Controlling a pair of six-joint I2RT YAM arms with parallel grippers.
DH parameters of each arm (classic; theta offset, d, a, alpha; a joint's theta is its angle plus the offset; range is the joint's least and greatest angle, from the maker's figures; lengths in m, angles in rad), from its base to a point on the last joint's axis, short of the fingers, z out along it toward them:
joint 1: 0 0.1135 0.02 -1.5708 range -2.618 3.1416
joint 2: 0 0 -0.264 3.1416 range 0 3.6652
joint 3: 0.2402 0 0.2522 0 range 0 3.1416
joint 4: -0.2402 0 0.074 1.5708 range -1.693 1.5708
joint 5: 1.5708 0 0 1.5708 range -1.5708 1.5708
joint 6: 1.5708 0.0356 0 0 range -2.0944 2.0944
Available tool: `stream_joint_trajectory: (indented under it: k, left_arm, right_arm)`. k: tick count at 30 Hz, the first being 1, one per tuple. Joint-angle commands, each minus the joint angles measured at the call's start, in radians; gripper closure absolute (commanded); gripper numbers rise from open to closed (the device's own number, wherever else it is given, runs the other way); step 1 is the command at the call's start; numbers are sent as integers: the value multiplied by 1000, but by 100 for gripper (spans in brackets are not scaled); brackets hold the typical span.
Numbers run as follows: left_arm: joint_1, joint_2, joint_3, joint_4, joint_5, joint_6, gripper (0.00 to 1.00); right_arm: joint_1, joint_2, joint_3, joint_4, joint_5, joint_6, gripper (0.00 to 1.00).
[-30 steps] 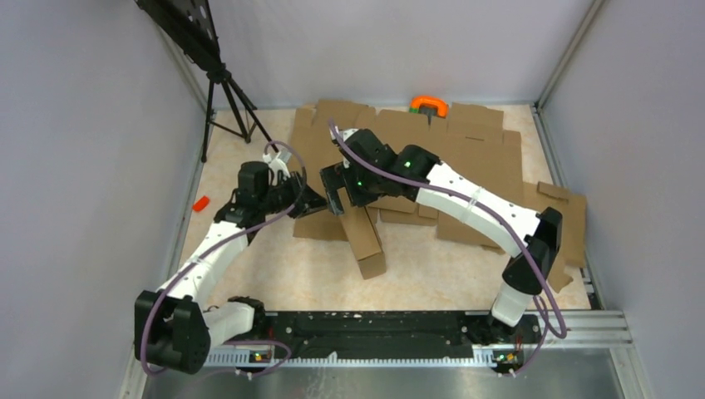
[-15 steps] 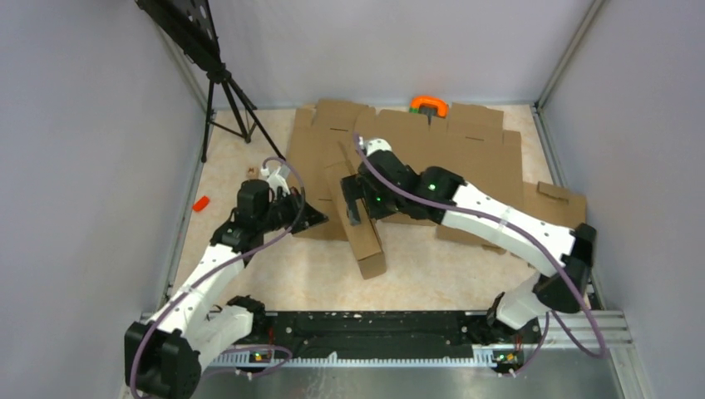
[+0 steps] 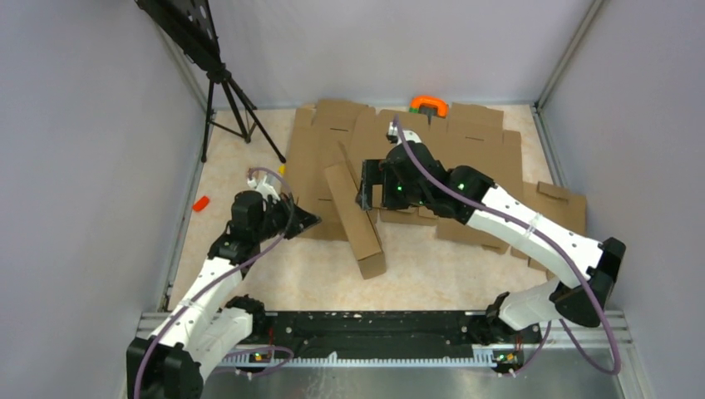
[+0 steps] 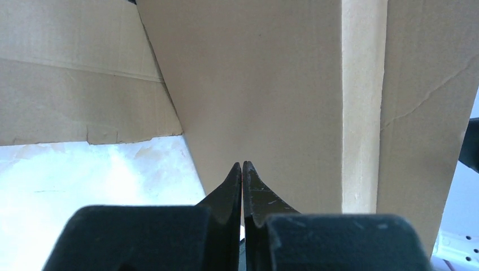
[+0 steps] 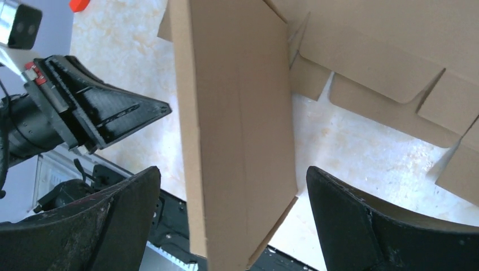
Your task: Fold the paper box
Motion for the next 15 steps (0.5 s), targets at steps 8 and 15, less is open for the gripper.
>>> stream_joint_trajectory:
  k: [8, 15]
  left_arm:
    - [11, -17, -32, 120, 61, -36, 100]
    - [9, 35, -15, 123, 144, -26, 100]
  right_arm:
    - [-35, -50, -19, 8, -48, 17, 1]
    - [26, 68, 86, -6, -23, 1, 1]
